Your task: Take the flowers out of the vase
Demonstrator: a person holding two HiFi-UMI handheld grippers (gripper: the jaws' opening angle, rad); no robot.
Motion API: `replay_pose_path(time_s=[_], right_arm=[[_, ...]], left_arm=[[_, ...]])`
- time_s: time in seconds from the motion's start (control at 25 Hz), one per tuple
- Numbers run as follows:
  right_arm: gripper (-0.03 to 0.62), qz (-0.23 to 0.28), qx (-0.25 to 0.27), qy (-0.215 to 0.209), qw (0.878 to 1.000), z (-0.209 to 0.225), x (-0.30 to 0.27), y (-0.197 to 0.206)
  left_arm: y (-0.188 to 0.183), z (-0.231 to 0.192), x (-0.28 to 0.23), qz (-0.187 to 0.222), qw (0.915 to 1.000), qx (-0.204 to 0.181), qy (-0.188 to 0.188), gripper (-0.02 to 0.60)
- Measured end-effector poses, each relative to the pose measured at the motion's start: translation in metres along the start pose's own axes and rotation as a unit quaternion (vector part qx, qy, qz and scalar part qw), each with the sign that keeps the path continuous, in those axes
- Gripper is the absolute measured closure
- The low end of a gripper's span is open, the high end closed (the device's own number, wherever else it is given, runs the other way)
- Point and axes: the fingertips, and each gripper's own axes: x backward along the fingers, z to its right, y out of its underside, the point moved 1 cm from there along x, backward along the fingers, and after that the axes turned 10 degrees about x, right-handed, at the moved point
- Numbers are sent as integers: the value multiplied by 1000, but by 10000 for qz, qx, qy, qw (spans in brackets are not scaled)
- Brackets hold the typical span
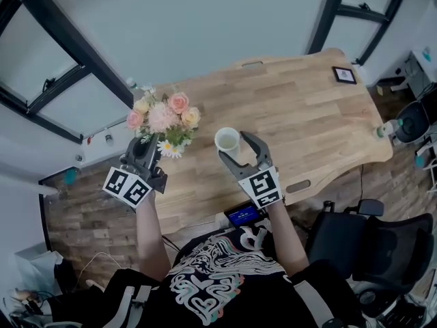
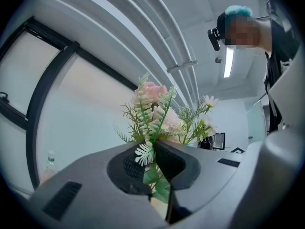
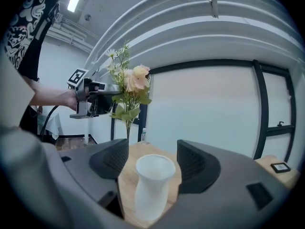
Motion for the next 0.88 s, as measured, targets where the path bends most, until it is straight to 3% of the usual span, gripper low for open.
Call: replay_pose_path(time_s=[0.24, 0.48, 0.52, 0.64, 0.88], right_arm=[[276, 86, -68, -103, 9999, -10, -1, -7], [278, 158, -20, -52, 9999, -10, 4, -9], [332, 198, -7, 13, 9998, -8, 6, -10], [585, 417, -86, 230, 9988, -1, 14, -13], [588, 482, -412, 135, 9979, 1, 17, -14]], left_arm=[[40, -4, 0, -464, 9989, 24, -62, 537], [65, -7, 0, -658, 9975, 237, -113, 537], [68, -8, 1, -687, 9972, 262, -129, 537], [79, -10, 4, -804, 9961, 318, -165, 537], [106, -27, 6, -1249, 9895, 644, -345, 537]])
